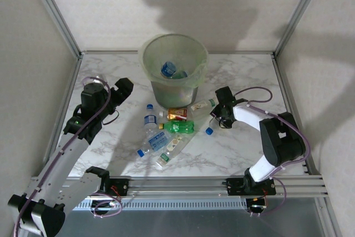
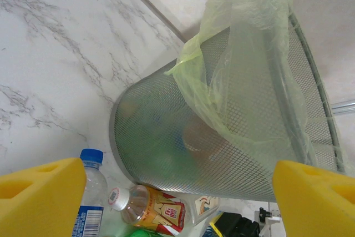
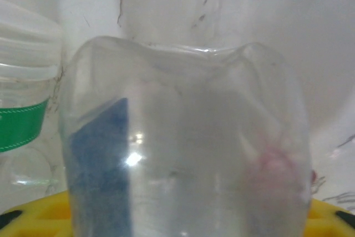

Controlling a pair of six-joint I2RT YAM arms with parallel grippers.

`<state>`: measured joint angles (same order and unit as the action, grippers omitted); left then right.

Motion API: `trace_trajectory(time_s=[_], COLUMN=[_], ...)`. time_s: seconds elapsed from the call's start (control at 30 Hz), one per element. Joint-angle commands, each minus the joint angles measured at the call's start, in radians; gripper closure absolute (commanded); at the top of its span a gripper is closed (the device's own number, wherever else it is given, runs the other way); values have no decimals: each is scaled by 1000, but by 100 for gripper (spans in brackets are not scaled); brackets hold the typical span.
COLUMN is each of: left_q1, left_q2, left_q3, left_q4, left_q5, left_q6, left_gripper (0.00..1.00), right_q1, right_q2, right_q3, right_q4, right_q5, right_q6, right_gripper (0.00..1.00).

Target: Put the plastic bottles in the bin

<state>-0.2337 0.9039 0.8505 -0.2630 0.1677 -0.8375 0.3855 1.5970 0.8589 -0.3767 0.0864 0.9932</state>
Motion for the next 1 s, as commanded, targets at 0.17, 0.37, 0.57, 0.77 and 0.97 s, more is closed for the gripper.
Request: trace_trajectory(time_s=[0.17,0.37,0.57,0.77,0.97], left_q1=[8,8,3,-72,-145], left_q2=[11,23,39,81,125], left_q3=[66,133,177,182,195], left_q4=[-10,32,190,351,414], left_q5=[20,136,355,511,550], left_q6=[21,19,-19,-67,-71], left_gripper=[10,9,6,0,0], right_q1=[-4,36,193,335,420], right_q2=[-247,-481,-519,-440,-348], right_q3=[23,121,265,364,469], right_q4=[-23,21,44,116,124], right_q5=[82,0,-192,-354,-361], right_q6=[-155,-374,-535,-576,-603], right_gripper=[50,48,46,45,44])
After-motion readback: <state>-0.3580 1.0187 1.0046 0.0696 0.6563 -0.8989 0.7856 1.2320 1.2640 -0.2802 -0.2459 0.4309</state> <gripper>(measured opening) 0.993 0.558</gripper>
